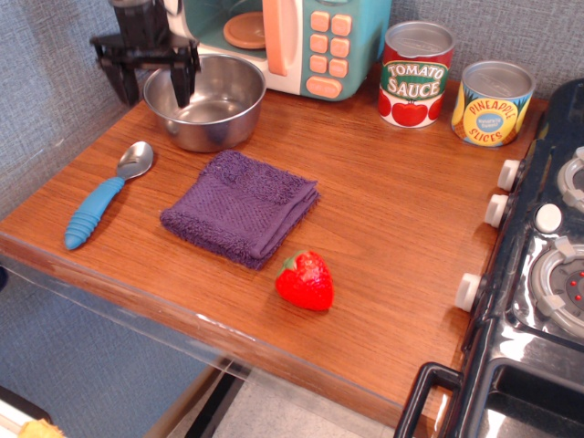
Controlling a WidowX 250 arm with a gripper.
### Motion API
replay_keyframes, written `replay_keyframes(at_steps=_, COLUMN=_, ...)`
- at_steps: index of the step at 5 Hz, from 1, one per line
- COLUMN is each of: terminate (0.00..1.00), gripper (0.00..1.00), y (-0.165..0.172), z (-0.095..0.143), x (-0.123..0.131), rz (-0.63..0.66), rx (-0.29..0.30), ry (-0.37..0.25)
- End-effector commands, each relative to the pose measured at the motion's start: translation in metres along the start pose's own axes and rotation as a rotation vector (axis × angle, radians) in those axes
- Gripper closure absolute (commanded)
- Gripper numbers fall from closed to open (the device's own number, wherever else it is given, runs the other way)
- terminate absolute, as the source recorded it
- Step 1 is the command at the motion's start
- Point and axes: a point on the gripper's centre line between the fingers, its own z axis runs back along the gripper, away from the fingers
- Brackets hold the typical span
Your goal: Place the pot in front of the oven.
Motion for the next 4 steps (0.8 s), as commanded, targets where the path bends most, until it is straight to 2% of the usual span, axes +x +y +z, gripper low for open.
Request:
replay_keyframes(at_steps=1, terminate=0.00, gripper=0.00, y=-0.013, z=0.087, x=-0.008, rz=-0.138, rx=0.016, ry=-0.079)
replay_keyframes(at_steps=2, terminate=0.00, gripper=0.00, y=-0.032, z=0.096, x=-0.022, rz=-0.216, rx=-0.013, ry=-0.040)
replay_keyframes(at_steps=3, terminate=0.00, gripper=0.00, y=-0.058, z=0.095, x=-0.044, rz=-0.306, rx=-0.018, ry=-0.027)
replay_keyframes(at_steps=4, terminate=0.00, gripper=0.00, y=-0.070, z=0.094, x=-0.060, rz=-0.369, rx=-0.029, ry=-0.045)
